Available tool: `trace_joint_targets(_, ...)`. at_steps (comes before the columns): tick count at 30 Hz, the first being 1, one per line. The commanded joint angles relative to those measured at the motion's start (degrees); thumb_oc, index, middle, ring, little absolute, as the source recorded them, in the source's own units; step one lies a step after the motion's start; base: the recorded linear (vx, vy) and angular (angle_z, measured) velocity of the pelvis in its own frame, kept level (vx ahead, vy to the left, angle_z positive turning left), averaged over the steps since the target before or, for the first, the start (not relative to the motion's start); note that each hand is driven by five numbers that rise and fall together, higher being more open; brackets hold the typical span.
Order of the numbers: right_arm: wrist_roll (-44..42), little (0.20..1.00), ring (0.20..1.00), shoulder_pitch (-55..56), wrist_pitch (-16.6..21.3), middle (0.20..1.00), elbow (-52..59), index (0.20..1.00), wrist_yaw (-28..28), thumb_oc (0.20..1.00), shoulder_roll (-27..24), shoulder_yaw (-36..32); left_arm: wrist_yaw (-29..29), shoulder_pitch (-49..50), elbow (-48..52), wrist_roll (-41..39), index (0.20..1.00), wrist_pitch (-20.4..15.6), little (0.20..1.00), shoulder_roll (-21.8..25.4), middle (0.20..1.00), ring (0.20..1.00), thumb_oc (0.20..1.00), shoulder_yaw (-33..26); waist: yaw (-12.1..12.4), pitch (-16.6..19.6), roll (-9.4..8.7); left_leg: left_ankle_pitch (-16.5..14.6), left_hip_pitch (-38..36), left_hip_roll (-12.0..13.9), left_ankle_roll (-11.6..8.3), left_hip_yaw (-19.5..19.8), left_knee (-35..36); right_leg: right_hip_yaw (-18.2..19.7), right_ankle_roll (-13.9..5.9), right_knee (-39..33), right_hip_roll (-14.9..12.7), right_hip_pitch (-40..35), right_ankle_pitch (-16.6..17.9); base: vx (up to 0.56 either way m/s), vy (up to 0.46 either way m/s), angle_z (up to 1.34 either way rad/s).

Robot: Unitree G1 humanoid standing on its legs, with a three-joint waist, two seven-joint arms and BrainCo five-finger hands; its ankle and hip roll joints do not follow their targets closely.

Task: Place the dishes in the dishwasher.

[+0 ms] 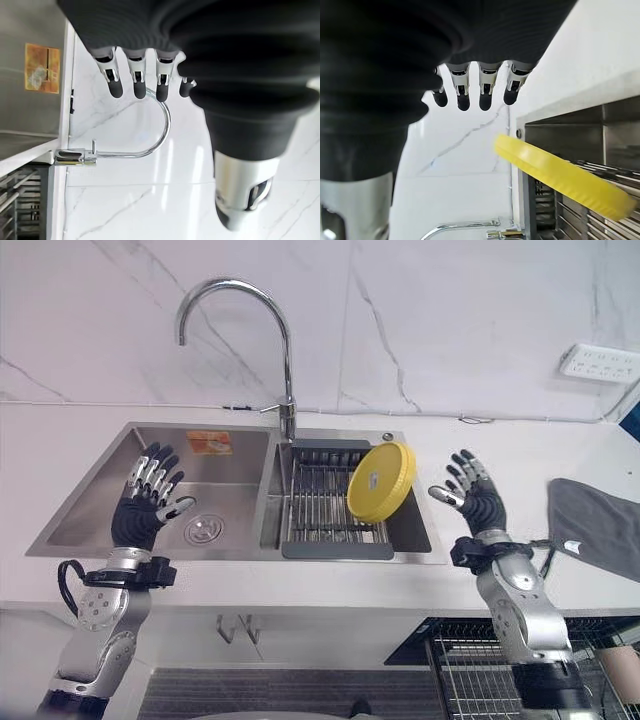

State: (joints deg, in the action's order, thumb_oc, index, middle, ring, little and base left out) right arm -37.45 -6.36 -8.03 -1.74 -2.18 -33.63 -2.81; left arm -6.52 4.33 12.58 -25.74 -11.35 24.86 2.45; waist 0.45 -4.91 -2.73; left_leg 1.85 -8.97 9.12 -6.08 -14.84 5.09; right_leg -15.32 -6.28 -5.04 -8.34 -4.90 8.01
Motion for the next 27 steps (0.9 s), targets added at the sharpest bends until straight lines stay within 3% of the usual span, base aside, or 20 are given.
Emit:
trace_joint_targets(1, -0.7, 1.0, 1.0, -6.8, 0.4, 1.0, 1.0, 1.0, -0.1, 1.0, -1.8, -2.2, 0.7, -4.0, 0.9, 2.9, 1.0, -2.7, 1.0, 2.9, 1.0, 1.0, 1.0, 0.7, 0.8, -0.7, 0.76, -1.7, 0.0, 2.4, -0.36, 1.5, -0.1, -1.5, -1.71, 0.0, -1.8, -3.5, -5.9, 0.01, -0.012, 0.14)
trace_joint_targets(8, -2.3, 1.0, 1.0, -12.6, -2.9, 1.0, -5.8, 1.0, -1.0, 1.0, -3.9, -0.1, 1.3, -4.6, 0.2, 2.1, 1.0, -2.1, 1.0, 3.6, 1.0, 1.0, 1.0, 1.2, 1.8, -0.7, 0.8, -1.6, -0.1, 2.5, -0.62, 2.1, -0.1, -2.0, -1.41, 0.0, -1.7, -4.0, -6.1, 0.01, -0.003, 0.03)
trace_joint_targets(23, -5.3, 1.0, 1.0, -16.0, -3.3, 1.0, -11.2, 1.0, -4.5, 1.0, -5.5, -1.0, 1.6, -5.0, -0.9, 1.0, 1.0, -2.6, 1.0, 4.2, 1.0, 1.0, 1.0, 1.8, 2.1, -0.9, 1.17, -1.7, -0.5, 2.4, -0.63, 2.3, -0.1, -2.1, -1.18, 0.0, -1.7, -4.6, -6.3, 0.0, 0.0, 0.0)
trace_joint_targets(27, -11.5, 1.0, 1.0, -16.6, -4.8, 1.0, -13.2, 1.0, -3.2, 1.0, -4.8, -0.9, 1.9, -5.4, -1.2, 1.0, 1.0, -2.5, 1.0, 4.4, 1.0, 1.0, 1.0, 2.2, 2.3, -1.0, 1.16, -1.7, -0.7, 2.3, -0.66, 2.3, -0.1, -2.3, -1.15, 0.0, -1.6, -4.8, -6.3, 0.0, 0.0, 0.0)
